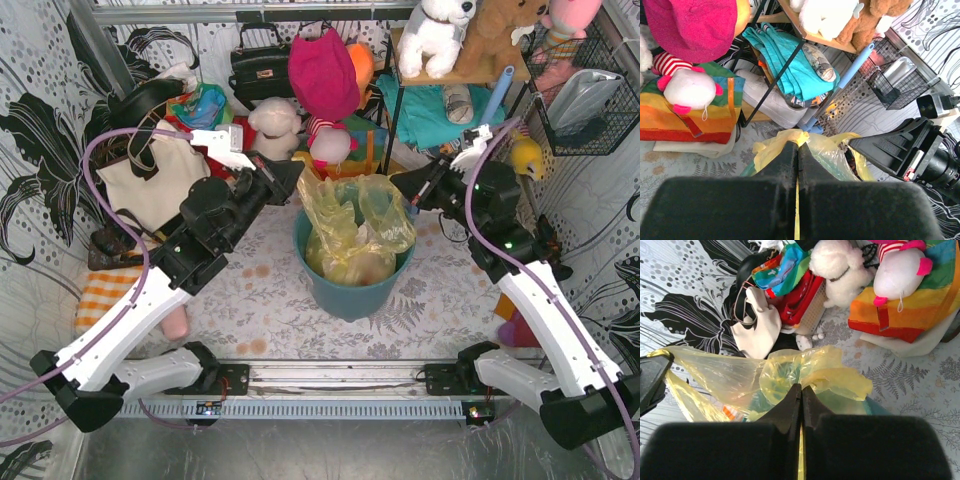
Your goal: Tie the trash bag
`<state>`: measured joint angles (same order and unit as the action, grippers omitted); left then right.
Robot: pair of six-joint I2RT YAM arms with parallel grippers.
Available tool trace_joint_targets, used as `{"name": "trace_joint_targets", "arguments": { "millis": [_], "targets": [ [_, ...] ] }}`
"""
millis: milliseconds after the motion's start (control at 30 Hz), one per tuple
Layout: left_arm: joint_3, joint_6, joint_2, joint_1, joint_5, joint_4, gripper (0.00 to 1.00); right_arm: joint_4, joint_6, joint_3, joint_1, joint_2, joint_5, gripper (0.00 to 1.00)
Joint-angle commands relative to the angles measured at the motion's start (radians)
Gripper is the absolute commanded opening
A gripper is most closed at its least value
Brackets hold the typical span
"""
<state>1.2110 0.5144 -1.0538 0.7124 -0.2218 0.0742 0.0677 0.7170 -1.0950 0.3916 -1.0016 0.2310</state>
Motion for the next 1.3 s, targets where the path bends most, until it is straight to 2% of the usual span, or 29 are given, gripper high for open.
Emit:
{"name": "trace_joint_targets", "arguments": {
  "millis": [0, 233, 433, 600, 900, 1133, 1267],
  "targets": [
    [0.022, -0.029, -0.023, -0.02, -0.014, -0.032, 0.0, -0.068, -0.005, -0.003, 0.003, -0.022, -0.014, 0.0],
    [0.055, -0.03, -0.16, -0.064, 0.01, -0.017, 0.0, -0.112, -0.026, 0.0, 0.0, -0.095, -0.027, 0.0],
    [0.14, -0.013, -0.308, -0.121, 0.076, -0.003, 0.0, -0.134, -0.06, -0.047, -0.008, -0.172, -0.035, 0.0],
    [0.215, -0.014, -0.348, -0.139, 0.104, -0.021, 0.0, -0.133, -0.078, -0.12, -0.013, -0.211, -0.029, 0.0],
    [0.155, -0.015, -0.201, -0.14, 0.277, -0.217, 0.0, -0.143, -0.056, -0.238, -0.012, -0.159, 0.083, 0.0],
    [0.0, 0.059, -0.025, -0.139, 0.419, -0.325, 0.0, -0.225, 0.048, -0.149, -0.012, -0.04, 0.22, 0.0],
    [-0.066, 0.09, 0.044, -0.139, 0.493, -0.317, 0.0, -0.208, 0.064, -0.075, -0.013, 0.057, 0.241, 0.0]
  ]
}}
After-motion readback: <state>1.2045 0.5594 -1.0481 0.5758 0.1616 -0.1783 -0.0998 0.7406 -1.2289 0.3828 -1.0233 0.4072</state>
